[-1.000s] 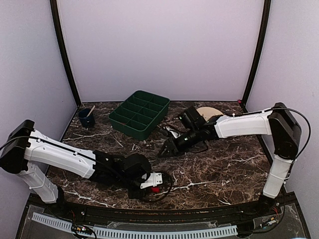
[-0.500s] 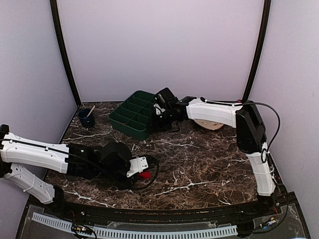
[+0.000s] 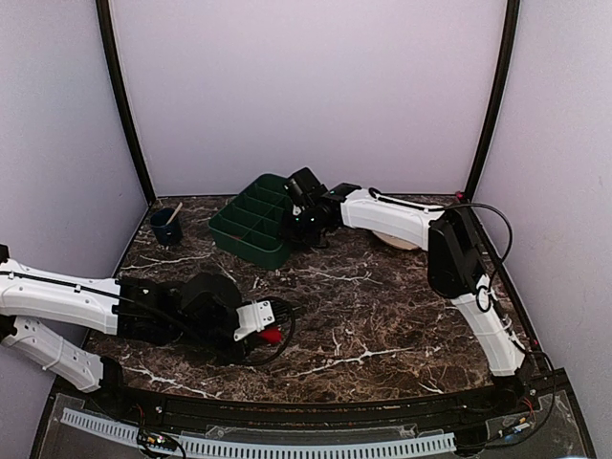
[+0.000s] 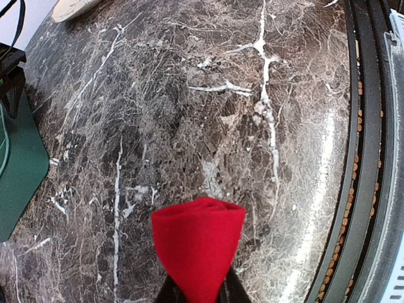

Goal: Roll the socks
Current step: Move the storage box to the center of the board.

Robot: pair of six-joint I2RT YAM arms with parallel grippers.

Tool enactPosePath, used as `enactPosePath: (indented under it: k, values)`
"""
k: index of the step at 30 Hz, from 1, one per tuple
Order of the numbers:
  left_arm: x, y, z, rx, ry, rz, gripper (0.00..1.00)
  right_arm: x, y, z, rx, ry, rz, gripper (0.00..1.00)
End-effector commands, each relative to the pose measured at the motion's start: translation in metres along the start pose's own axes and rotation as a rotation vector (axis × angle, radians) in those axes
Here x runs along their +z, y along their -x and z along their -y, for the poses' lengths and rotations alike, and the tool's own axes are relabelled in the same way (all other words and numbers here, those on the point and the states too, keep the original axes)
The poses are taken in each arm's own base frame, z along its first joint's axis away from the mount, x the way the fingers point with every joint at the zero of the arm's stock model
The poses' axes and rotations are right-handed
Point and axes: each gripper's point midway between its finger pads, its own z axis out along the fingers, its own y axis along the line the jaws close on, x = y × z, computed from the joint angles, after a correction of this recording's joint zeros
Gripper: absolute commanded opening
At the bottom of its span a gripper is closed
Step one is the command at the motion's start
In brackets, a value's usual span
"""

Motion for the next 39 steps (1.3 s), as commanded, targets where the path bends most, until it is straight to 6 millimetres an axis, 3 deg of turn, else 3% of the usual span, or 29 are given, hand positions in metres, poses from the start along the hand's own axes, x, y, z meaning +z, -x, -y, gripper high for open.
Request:
enactPosePath:
  k: [1,13,17,24,34,39]
  values:
    - [-0.010,0.001,-0.006,-0.016,0.022,0.023,0.07,0.010,0.010,0.007,0.032,-0.043,0.016,0.41]
    - [-0.023,0.006,-0.017,-0.006,0.069,0.054,0.07,0.034,-0.002,0.038,0.069,-0.105,-0.036,0.41]
    - [-0.028,0.007,-0.027,-0.001,0.111,0.049,0.07,0.037,-0.005,0.044,0.070,-0.111,-0.054,0.32]
    - [-0.039,0.011,-0.065,-0.044,0.235,0.061,0.08,0.031,-0.014,0.055,0.068,-0.131,-0.068,0.19]
    - [-0.041,0.032,-0.120,-0.102,0.374,0.080,0.08,0.010,-0.037,0.070,0.065,-0.133,-0.088,0.12]
    - [-0.030,0.043,-0.133,-0.096,0.371,0.078,0.08,-0.002,-0.054,0.076,0.044,-0.133,-0.108,0.11]
